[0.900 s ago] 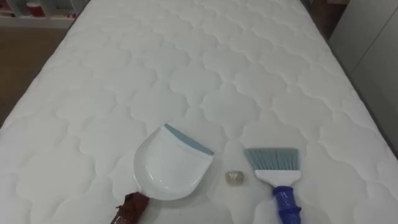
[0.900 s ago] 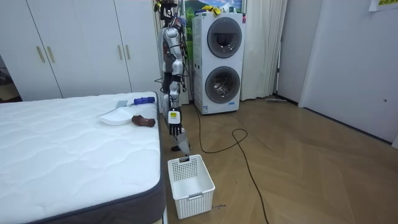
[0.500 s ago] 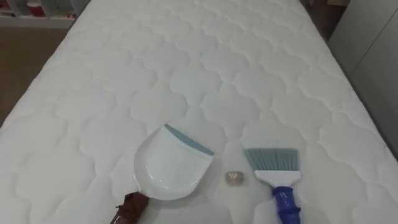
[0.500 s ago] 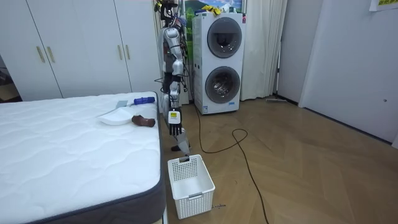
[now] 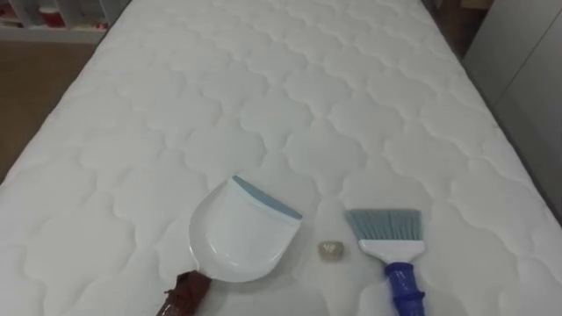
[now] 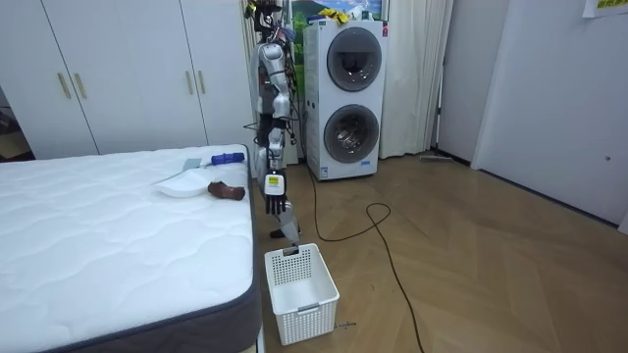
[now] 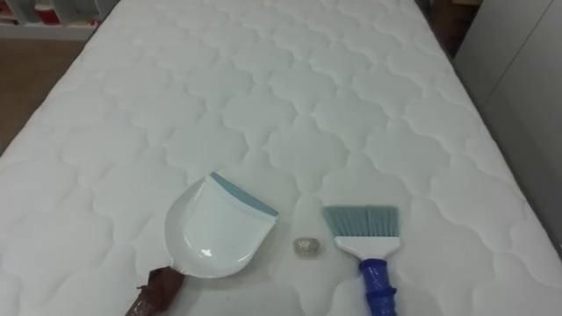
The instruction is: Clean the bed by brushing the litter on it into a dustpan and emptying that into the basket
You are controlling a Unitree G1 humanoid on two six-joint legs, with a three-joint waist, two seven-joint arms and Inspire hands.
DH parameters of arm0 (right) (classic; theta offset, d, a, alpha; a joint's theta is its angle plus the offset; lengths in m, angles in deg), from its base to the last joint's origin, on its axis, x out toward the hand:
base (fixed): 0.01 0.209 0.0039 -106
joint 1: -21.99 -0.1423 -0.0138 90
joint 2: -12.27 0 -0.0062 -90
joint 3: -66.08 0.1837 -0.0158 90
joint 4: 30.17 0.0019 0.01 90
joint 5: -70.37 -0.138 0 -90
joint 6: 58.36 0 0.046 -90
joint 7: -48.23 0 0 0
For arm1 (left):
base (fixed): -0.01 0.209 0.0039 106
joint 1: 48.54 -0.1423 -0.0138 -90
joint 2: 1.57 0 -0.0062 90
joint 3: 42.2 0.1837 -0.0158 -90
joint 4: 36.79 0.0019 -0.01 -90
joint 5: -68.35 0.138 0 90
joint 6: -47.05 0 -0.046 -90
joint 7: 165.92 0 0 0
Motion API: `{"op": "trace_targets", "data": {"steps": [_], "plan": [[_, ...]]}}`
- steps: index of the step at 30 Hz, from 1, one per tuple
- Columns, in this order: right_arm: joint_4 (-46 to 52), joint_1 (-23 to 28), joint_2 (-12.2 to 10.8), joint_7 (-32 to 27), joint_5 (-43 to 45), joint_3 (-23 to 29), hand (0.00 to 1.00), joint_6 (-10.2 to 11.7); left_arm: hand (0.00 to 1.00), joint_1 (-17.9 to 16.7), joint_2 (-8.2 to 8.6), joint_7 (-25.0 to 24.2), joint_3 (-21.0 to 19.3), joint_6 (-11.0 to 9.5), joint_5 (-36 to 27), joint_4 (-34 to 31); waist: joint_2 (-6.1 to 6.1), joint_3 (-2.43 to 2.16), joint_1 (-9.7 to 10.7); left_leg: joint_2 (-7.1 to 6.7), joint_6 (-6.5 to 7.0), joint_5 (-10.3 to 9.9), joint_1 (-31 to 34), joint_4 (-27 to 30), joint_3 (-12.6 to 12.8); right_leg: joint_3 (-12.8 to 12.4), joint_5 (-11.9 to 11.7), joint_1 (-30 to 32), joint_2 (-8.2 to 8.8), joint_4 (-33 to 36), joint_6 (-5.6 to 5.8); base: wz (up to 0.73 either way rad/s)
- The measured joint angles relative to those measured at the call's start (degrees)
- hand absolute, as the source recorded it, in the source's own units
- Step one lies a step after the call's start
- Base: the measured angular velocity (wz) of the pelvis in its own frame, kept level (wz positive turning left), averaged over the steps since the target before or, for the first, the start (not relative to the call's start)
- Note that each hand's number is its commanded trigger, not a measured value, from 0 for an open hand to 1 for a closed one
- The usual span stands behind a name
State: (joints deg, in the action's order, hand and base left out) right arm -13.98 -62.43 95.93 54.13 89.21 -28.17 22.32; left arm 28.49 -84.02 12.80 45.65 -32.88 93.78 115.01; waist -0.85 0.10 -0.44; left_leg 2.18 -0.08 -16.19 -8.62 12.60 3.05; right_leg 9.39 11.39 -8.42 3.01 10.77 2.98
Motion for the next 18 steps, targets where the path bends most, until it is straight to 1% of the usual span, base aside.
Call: {"op": "trace_targets", "data": {"steps": [2, 4, 5, 7, 10, 11, 12, 14, 16, 17, 18], "plan": [[0.0, 0.1, 0.0, 0.0, 0.2, 0.2, 0.0, 0.1, 0.0, 0.0, 0.01, 1.2, -0.4, -0.5, 0.1, -0.1, -0.08, 0.09, 0.1, 0.0, 0.0, 0.0, 0.0, 0.0, 0.0, 0.0, 0.0, 0.0, 0.01, 0.0, 0.0, 0.0], [-0.1, 0.1, 0.0, -0.5, -0.2, 0.6, 0.0, 0.6, 0.0, -0.7, 0.08, 3.5, -2.0, -0.8, 0.1, -2.8, 0.0, 0.13, 0.2, 0.0, -0.03, 0.0, 0.0, 0.0, -0.2, 0.2, 0.0, 0.0, 0.05, 0.0, 0.0, 0.02], [-0.1, 0.1, 0.0, -0.8, -0.6, 0.6, 0.0, 0.6, 0.0, -0.7, 0.04, 4.5, -2.2, -0.9, 0.1, -3.4, -0.05, 0.22, 0.2, -0.01, -0.04, 0.0, 0.0, 0.0, -0.3, 0.3, 0.0, -0.1, 0.06, 0.0, 0.0, 0.05], [-0.2, 0.0, 0.0, -2.2, -0.8, 0.5, 0.0, 1.3, 0.0, -0.6, -0.04, 8.9, -2.2, -2.0, 0.1, -4.7, -0.25, 0.41, 0.2, -0.02, -0.07, 0.1, 0.1, 0.0, -0.4, 0.4, 0.0, -0.1, 0.06, 0.0, 0.0, 0.02], [-0.2, 0.0, 0.1, -2.9, -0.8, 0.6, 0.0, 2.3, 0.0, -0.6, -0.05, 12.5, -2.5, -2.5, 0.0, -5.6, -0.23, 0.42, 0.3, -0.02, -0.14, 0.1, 0.1, -0.5, -0.5, 0.4, 0.0, 0.0, 0.04, -0.1, 0.0, 0.0], [-0.2, 0.0, 0.1, -3.3, -0.8, 0.6, 0.0, 2.5, 0.0, -0.8, -0.07, 14.1, -2.8, -2.7, 0.0, -5.9, -0.01, 0.32, 0.3, -0.03, -0.18, 0.1, 0.1, -0.7, -0.5, 0.4, 0.0, 0.0, 0.02, -0.1, 0.0, 0.05], [-0.2, 0.0, 0.1, -3.4, -0.9, 0.6, 0.0, 2.9, 0.0, -1.3, -0.07, 15.4, -3.2, -2.7, 0.0, -7.7, -0.01, 0.34, 0.3, -0.06, -0.24, 0.2, 0.2, -0.8, -0.9, 0.7, 0.0, -0.1, 0.02, -0.2, 0.0, 0.09], [-0.2, 0.1, 0.1, -3.6, -1.5, 0.6, 0.0, 3.5, 0.0, -1.4, -0.24, 17.2, -4.2, -2.7, 0.0, -10.1, -0.45, 0.66, 0.3, -0.13, -0.3, 0.4, 0.5, -0.8, -1.7, 0.9, 0.0, -0.1, 0.03, -0.2, 0.0, 0.2], [0.0, 0.0, 0.2, -4.3, -1.6, 1.0, 0.0, 4.6, 0.0, -1.7, -0.25, 18.8, -4.6, -2.7, 0.1, -12.2, -0.76, 0.78, 0.2, -0.15, -0.37, 0.5, 1.3, -0.7, -2.0, 0.9, 0.0, 0.4, 0.03, -0.4, -0.01, 0.15], [0.1, -0.1, 0.2, -4.7, -1.9, 1.1, 0.0, 5.3, 0.0, -2.3, -0.22, 20.0, -4.6, -2.7, 0.1, -14.2, -0.78, 0.79, 0.1, -0.18, -0.37, 0.6, 1.8, -0.4, -2.2, 0.9, -0.1, 0.7, 0.03, -0.6, -0.1, 0.1], [0.1, -0.1, 0.2, -4.8, -2.0, 1.0, 0.0, 6.0, 0.0, -3.1, -0.22, 22.2, -4.6, -3.9, 0.0, -17.3, -0.81, 0.77, 0.0, -0.22, -0.39, 0.6, 2.3, -0.2, -2.4, 0.9, -0.1, 0.7, 0.03, -1.0, -0.14, 0.14]]}}
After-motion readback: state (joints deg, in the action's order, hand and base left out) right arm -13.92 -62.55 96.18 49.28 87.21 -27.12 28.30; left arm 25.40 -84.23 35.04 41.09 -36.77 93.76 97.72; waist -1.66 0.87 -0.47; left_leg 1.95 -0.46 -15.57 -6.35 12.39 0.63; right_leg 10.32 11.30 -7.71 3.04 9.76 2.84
